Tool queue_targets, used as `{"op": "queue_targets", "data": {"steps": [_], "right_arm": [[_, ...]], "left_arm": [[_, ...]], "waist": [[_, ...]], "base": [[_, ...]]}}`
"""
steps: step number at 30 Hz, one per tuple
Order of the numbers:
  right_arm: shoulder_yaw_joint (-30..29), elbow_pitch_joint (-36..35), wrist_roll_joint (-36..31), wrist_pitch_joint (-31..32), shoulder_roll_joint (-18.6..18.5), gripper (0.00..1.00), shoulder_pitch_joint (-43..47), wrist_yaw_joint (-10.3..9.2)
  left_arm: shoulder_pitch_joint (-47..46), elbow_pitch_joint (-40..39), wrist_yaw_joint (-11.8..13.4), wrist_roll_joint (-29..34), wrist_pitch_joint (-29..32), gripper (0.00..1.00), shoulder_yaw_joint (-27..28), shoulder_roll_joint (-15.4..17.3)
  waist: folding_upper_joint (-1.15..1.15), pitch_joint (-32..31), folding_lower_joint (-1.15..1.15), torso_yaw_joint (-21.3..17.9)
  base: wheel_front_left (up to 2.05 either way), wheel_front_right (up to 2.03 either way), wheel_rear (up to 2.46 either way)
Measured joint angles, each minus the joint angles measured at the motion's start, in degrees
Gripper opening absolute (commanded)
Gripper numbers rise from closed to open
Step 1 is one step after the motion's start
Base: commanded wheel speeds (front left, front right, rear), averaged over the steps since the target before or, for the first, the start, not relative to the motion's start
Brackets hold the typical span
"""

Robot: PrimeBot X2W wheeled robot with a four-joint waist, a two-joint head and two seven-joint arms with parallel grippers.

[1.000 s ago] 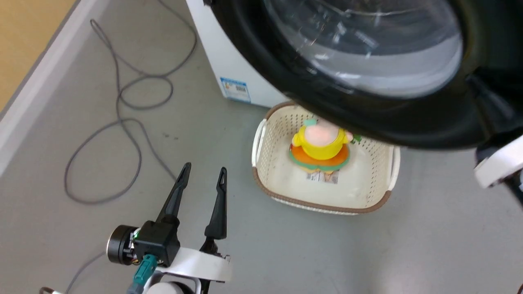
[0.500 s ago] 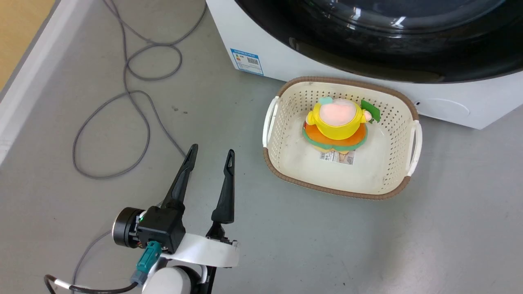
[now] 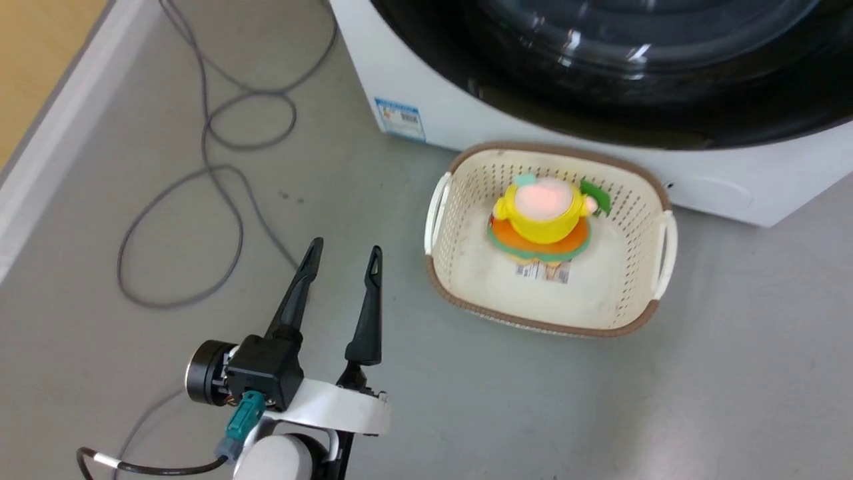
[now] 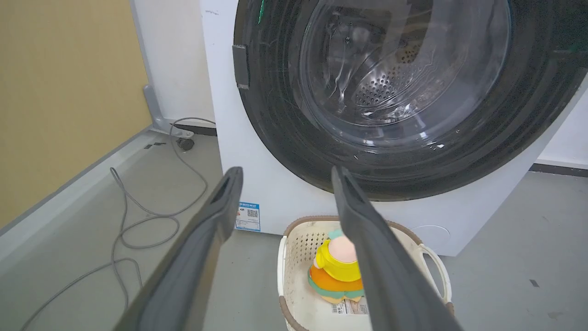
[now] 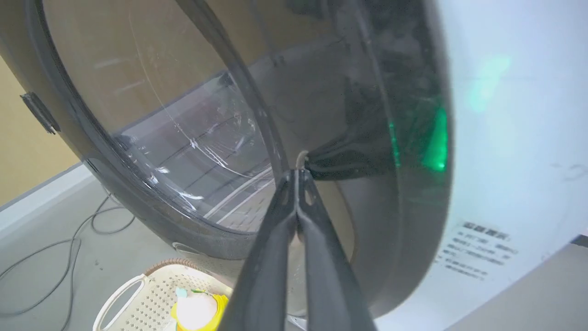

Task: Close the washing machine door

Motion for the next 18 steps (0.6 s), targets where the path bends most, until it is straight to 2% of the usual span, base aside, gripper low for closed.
{"op": "queue_targets", "data": {"steps": [9,13,18], "right_arm": [[3.70,-4.52,2.36,-7.88,1.05,0.00,11.79,-0.63],[2.37,-8.83,2.49,-10.33,2.77,0.00,18.29,-0.63],[-2.69,-15.11,0.99,-11.98,6.84,0.00,28.37,-0.63]], "left_arm": [[2.31,1.80,-0.70,-0.04,0.00,1.00,2.68,0.11],[4.04,3.23,-0.79,-0.53,0.00,1.00,3.66,0.58],[5.49,4.32,-0.92,-1.05,0.00,1.00,4.55,1.11]], "waist": [[0.00,-6.78,0.00,-2.69],[0.00,-10.14,0.00,-4.64],[0.00,-14.39,-0.01,-6.91]], "base": [[0.00,0.00,0.00],[0.00,0.00,0.00],[0.00,0.00,0.00]]}}
